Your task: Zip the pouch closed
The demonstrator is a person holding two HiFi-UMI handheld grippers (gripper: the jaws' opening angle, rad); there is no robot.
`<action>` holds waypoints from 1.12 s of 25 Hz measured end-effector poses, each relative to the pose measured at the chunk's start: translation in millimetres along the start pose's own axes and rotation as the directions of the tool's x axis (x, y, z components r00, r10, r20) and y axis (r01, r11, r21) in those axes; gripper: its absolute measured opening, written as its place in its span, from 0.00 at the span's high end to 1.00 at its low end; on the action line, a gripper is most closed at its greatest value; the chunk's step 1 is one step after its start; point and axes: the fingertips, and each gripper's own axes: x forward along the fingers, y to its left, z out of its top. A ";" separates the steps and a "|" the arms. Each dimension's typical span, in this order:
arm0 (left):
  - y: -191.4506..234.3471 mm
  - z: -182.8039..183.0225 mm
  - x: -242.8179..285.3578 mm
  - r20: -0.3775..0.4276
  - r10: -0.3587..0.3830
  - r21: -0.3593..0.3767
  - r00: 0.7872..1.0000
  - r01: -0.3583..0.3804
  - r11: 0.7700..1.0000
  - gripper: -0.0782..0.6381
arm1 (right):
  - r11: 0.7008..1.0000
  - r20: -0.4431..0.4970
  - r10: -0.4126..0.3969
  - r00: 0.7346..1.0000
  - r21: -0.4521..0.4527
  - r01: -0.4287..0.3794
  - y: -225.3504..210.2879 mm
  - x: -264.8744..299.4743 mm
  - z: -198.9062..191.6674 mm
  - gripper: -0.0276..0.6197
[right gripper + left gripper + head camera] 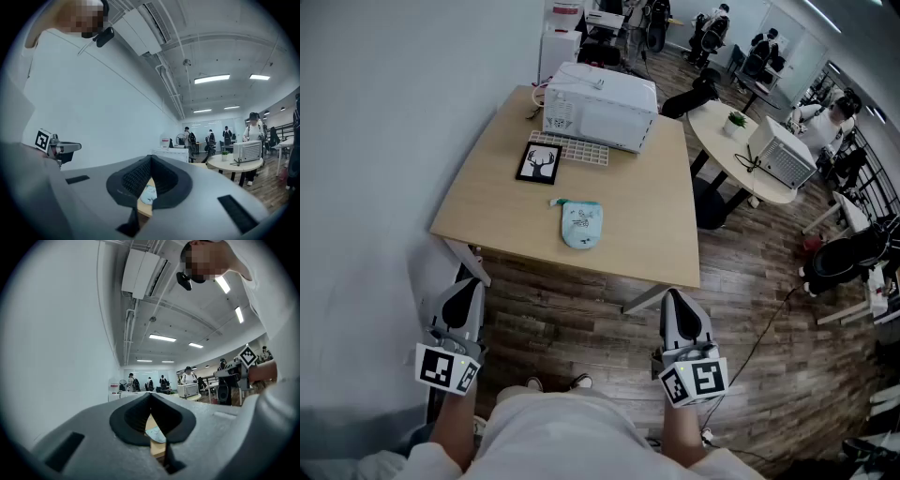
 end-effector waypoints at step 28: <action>-69.5 -6.8 32.3 0.005 0.032 -0.015 0.999 -0.032 0.999 0.87 | 0.993 0.017 0.083 0.996 0.081 -0.085 -64.8 -25.3 -13.1 0.95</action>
